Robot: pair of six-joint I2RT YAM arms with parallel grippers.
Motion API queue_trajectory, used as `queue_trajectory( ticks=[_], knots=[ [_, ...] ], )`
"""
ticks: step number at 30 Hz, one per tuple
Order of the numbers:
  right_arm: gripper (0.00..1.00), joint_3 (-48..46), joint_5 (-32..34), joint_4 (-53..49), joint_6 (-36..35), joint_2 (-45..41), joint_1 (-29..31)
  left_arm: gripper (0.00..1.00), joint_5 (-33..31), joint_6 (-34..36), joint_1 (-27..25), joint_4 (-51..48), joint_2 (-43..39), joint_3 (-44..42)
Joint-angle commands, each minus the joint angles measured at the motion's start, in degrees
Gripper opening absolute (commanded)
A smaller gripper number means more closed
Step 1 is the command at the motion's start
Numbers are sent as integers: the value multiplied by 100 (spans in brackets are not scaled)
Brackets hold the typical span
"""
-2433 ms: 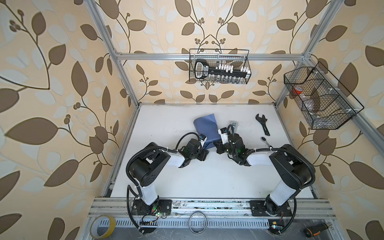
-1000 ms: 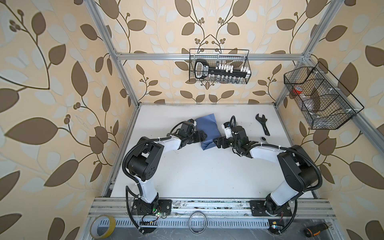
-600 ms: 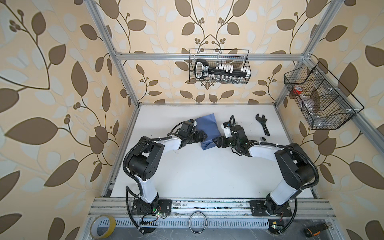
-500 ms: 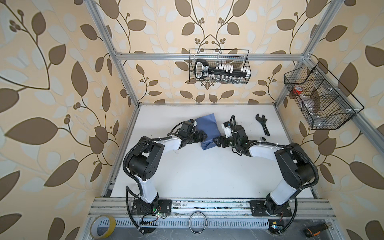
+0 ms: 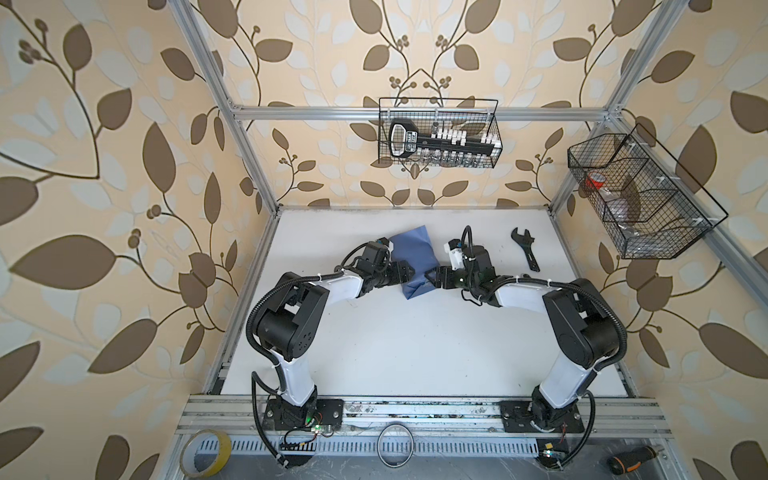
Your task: Wrap the gift box in paper
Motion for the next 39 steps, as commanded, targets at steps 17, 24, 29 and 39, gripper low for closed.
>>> queue_trajectory(
  ticks=[17,24,29,39],
  knots=[
    [76,995,-690,-175,503,698,-21,85,1068,-281,311,44,491,855],
    [68,-556,-726,723,1292,-433,268,80,1623,-1007,130,1061,-466,-618],
    [76,-1319,-286,792,1608,-1033,103,89,878,-905,173,735,-1350,-1426],
    [83,-392,-364,406,1547,-240,41,90,952,-637,284,-6,-522,-375]
  ],
)
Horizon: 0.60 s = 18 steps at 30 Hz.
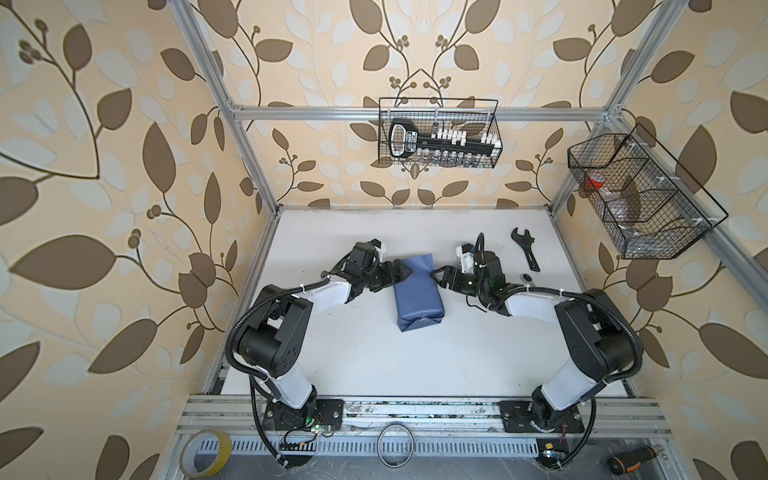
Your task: Wrap the gift box in paper
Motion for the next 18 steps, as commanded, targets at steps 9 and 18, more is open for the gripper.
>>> queue_trajectory(
  ticks=[9,18],
  knots=[
    [73,442,-562,451,502,508,214,86,514,-262,-2,187,345,304],
    [70,686,-803,759,839,142,144,85,831,-397,2,-1,293,1089]
  ],
)
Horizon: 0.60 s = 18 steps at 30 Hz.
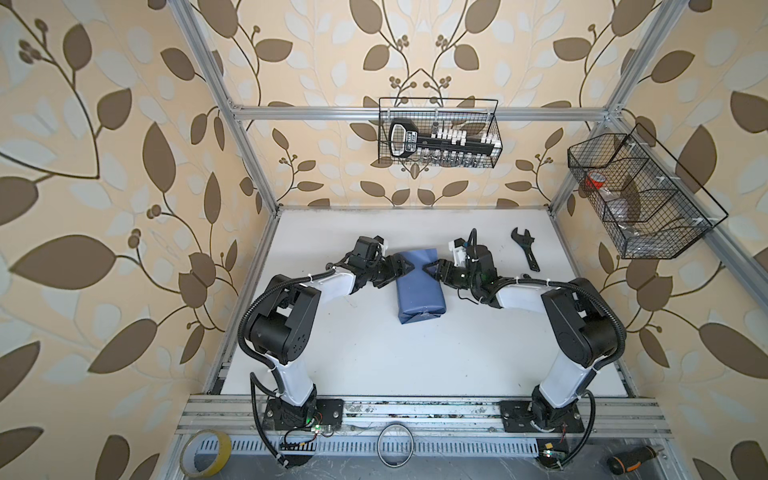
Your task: Wrap the gift box in paper
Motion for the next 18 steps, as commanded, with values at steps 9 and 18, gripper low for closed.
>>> queue_trajectory(
  ticks=[9,18],
  knots=[
    [69,70,-209,564,164,-889,128,85,461,52,-63,56,-343,723],
    [72,-318,469,-277,-596,-1217,-113,90,-638,804,23,-809,-865,606]
  ],
)
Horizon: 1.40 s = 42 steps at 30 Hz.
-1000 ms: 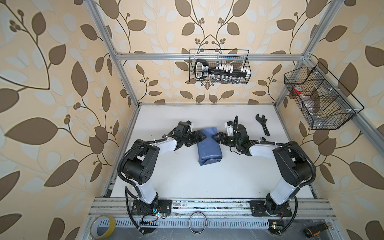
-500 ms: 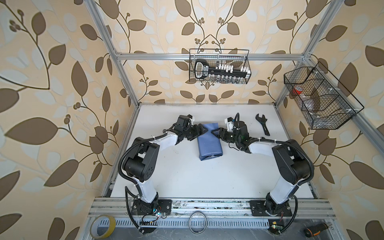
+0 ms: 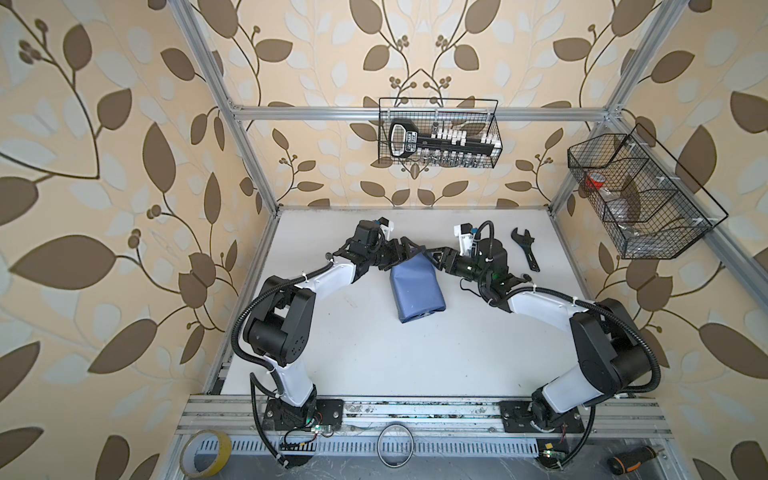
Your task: Wrap the gift box in paper
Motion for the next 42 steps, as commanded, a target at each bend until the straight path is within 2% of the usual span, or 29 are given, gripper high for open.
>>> queue_trajectory(
  ticks=[1,3,5,6,10,14,16,19,21,26,32,37,42],
  knots=[
    [73,-15,551,-998,-757,-133,-169,92,-1248,702,78,-685,-893,-153],
    [76,108,643,-1487,-1089,-71,-144,95,-2214,885,161,-918,-1305,-499],
    [81,133,551,-1609,-1273,56,-72,98,-2613,790,283,-884,-1711,-1012],
    [83,171,544,-1696,-1351,136,-37,98,-2556,676,316,-861,-1924,-1217],
    [87,626,285,-1985,-1569,683,91,98,-1566,-27,306,-440,-2234,-2060],
    [88,1106,115,-2166,-1793,1226,277,98,-1274,-489,262,-129,-2453,-2662],
    [88,1356,-88,-2296,-1832,1471,342,97,-891,-723,220,294,-2358,-2833],
    [88,1515,-285,-2287,-1771,1708,380,95,-354,-1001,-19,859,-1832,-2801],
    [87,1539,-414,-2297,-1730,1771,375,93,-234,-1283,-158,1210,-1426,-2733],
    [78,1607,-879,-2214,-1545,1854,380,85,-46,-1335,-182,1533,-761,-2363],
    [68,1348,-1333,-1541,-1121,1633,271,83,-220,-844,-173,1242,-694,-1867],
    [68,818,-1521,-378,-556,1207,92,84,-91,-586,-173,1179,-753,-1471],
    [68,477,-1447,181,-349,778,82,84,-22,-411,-174,1128,-831,-1124]
  ],
)
